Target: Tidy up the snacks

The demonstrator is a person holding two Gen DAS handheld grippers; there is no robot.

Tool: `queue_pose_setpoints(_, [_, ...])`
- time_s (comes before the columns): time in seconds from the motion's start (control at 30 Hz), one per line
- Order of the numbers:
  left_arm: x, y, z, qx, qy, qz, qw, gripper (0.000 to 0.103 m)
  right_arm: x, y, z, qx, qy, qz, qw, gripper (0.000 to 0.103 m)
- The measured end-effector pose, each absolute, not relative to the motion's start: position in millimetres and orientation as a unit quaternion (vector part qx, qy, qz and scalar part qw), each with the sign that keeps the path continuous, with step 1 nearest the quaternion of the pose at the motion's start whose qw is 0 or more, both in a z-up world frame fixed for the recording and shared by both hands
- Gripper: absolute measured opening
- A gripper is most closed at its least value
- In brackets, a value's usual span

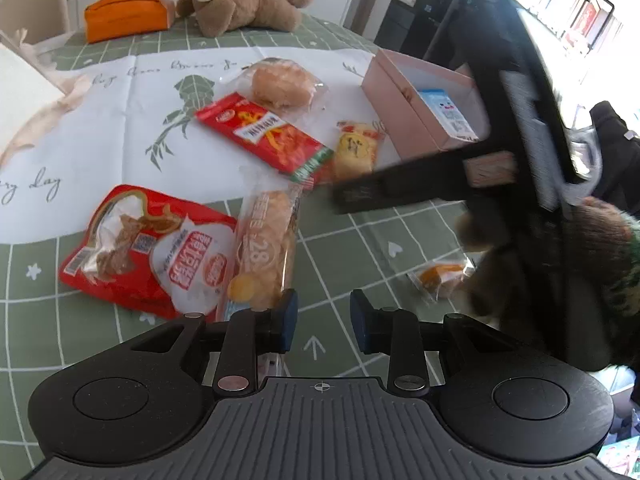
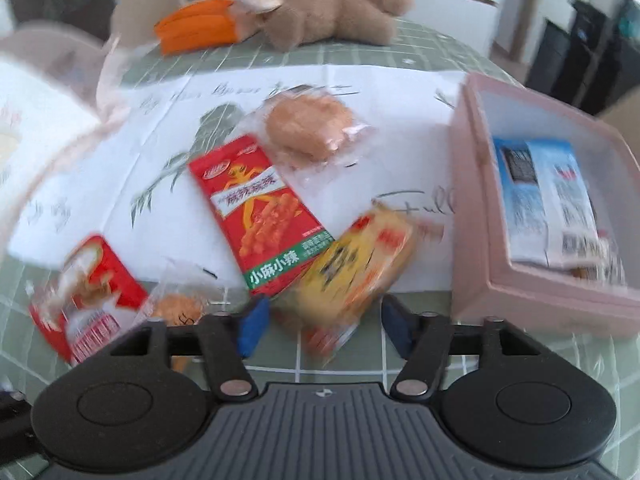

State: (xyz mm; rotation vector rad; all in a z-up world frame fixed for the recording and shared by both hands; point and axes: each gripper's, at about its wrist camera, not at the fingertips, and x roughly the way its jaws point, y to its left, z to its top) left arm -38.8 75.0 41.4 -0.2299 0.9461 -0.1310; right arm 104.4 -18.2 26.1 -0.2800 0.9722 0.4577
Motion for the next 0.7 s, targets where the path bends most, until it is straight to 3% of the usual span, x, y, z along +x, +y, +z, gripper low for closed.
queue_pose_setpoints(0.03, [-39.1, 75.5, 40.0, -0.113, 0.455, -0.063, 0.881, 0.034, 101.1, -21.4, 27.7, -0.15, 0.46, 0.222, 0.847, 0.022])
queue_pose_setpoints(0.13, [-37.9, 73.5, 36.8, -0.119, 0.459, -0.065, 0.878, 0.034, 89.7, -43.7, 30.7, -0.173, 0.461, 0.222, 0.841, 0.016])
queue_pose_setpoints(0.43, [-22.0, 46.1, 31.7, -0.14, 0.475, -0.122, 0.86, 0.034, 61.7, -136.7, 27.7, -0.116, 0.491, 0.179, 0.845, 0.016])
queue_pose_setpoints(0.7, [-18.7, 36.1, 28.5, -0.11, 0.486, -0.114, 0.86, 0.034, 32.7, -121.8, 41.9, -0.08, 0.473, 0.244, 0.843, 0.019])
